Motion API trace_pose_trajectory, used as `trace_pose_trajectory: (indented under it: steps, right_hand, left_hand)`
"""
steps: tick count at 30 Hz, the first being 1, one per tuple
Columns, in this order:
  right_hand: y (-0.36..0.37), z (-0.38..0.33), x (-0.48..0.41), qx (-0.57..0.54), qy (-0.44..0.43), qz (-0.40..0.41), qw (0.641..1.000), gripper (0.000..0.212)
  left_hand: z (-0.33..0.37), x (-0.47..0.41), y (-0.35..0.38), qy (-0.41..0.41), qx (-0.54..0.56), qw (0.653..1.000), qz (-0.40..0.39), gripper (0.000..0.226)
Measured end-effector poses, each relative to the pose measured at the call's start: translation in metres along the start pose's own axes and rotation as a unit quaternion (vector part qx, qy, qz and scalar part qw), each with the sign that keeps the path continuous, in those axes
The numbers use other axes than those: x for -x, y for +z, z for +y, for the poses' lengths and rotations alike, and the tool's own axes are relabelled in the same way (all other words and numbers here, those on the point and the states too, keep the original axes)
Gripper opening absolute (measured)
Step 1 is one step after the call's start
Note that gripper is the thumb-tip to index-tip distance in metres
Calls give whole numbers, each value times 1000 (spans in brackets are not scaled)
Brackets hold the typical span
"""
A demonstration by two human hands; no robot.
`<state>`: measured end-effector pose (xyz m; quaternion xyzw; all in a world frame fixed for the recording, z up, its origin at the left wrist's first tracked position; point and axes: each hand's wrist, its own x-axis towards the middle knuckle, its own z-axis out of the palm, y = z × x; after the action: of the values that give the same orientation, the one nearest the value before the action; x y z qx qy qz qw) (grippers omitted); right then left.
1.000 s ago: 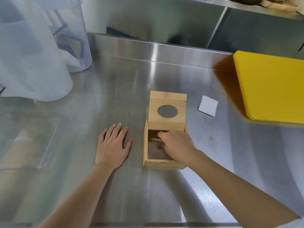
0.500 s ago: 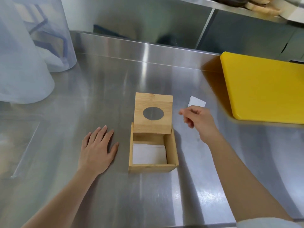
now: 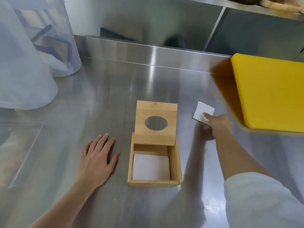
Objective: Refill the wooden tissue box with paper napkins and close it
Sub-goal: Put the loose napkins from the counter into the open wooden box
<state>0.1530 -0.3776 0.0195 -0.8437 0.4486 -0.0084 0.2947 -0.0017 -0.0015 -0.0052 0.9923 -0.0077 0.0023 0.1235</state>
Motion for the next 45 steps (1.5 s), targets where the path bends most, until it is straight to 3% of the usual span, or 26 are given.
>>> trace_pose_trajectory:
  steps: [3, 8, 12, 22, 25, 28, 32, 36, 39, 42, 45]
  right_hand:
    - [3, -7, 0, 26, -3, 2, 1000, 69]
    - [9, -11, -13, -66, -10, -51, 996, 36]
    - [3, -12, -12, -95, -27, -68, 993, 21]
    - [-22, -7, -1, -201, -1, -143, 969, 20]
    - [-30, -2, 10, -163, -38, -150, 974, 36]
    - [-50, 0, 29, -141, -118, -170, 968, 38]
    - [-95, 0, 64, -113, -263, -259, 923, 20]
    - [-137, -2, 100, -112, -340, -435, 826, 34]
    - [-148, -8, 135, -41, -382, -528, 758, 14]
    - [-138, -15, 168, 86, -407, -584, 697, 13]
    - [-114, -19, 189, 156, -432, -584, 670, 9]
  left_hand:
    - [0, 0, -1, 1, -3, 1000, -3, 65]
    - [0, 1, -2, 2, -2, 1000, -12, 68]
    - [0, 1, -2, 2, 1, 1000, -10, 68]
    - [1, 0, -2, 1, -4, 1000, -4, 69]
    - [1, 1, 0, -3, -2, 1000, 0, 64]
    - [1, 0, 1, -2, -6, 1000, 1, 65]
    - [0, 1, 0, 0, -1, 1000, 8, 66]
    - [1, 1, -1, -2, 5, 1000, 15, 63]
    - [2, 2, -2, 2, 0, 1000, 15, 64]
    - [2, 2, -3, 5, 3, 1000, 18, 65]
    - [3, 3, -3, 7, 5, 1000, 19, 67]
